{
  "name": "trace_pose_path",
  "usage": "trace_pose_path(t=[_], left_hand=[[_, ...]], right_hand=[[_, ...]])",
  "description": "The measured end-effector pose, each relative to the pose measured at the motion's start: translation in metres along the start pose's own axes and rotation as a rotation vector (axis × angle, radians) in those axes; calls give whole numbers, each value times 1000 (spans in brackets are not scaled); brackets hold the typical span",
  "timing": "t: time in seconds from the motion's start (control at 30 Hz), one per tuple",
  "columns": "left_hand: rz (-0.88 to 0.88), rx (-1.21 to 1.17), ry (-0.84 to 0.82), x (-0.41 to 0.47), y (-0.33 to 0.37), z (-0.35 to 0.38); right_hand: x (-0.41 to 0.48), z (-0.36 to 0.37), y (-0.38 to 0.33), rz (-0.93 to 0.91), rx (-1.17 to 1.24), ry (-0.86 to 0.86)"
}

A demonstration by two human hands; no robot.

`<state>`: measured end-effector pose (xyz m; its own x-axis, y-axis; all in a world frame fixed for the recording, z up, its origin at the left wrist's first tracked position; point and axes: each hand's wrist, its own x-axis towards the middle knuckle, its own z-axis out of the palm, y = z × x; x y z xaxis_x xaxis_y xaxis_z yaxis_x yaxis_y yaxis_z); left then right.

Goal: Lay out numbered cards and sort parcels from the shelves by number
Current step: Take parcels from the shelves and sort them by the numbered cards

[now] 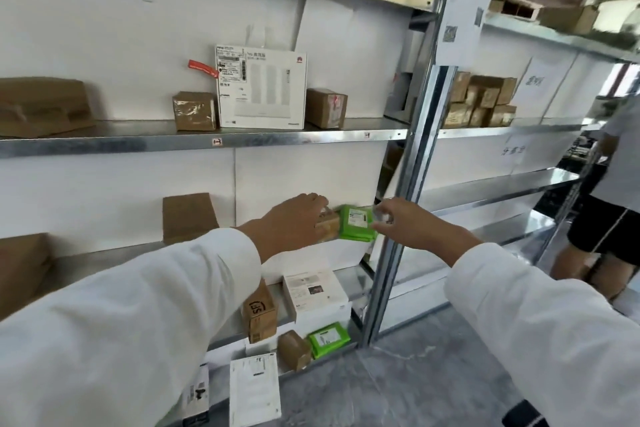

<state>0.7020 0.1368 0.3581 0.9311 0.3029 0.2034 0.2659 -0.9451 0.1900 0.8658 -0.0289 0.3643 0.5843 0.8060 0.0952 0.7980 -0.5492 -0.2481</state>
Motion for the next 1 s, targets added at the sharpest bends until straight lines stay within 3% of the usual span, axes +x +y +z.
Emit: trace_pose_path(t=[0.43,0.8,1.0], left_hand=[[77,-20,4,207,-41,47],[-64,-127,-169,294,-52,131],[-223,-167,-154,320,-48,172]], right_hand=[[160,6,75,70,18,-2],[239,53,155,144,101,-136],[288,81,205,111,128,-237]])
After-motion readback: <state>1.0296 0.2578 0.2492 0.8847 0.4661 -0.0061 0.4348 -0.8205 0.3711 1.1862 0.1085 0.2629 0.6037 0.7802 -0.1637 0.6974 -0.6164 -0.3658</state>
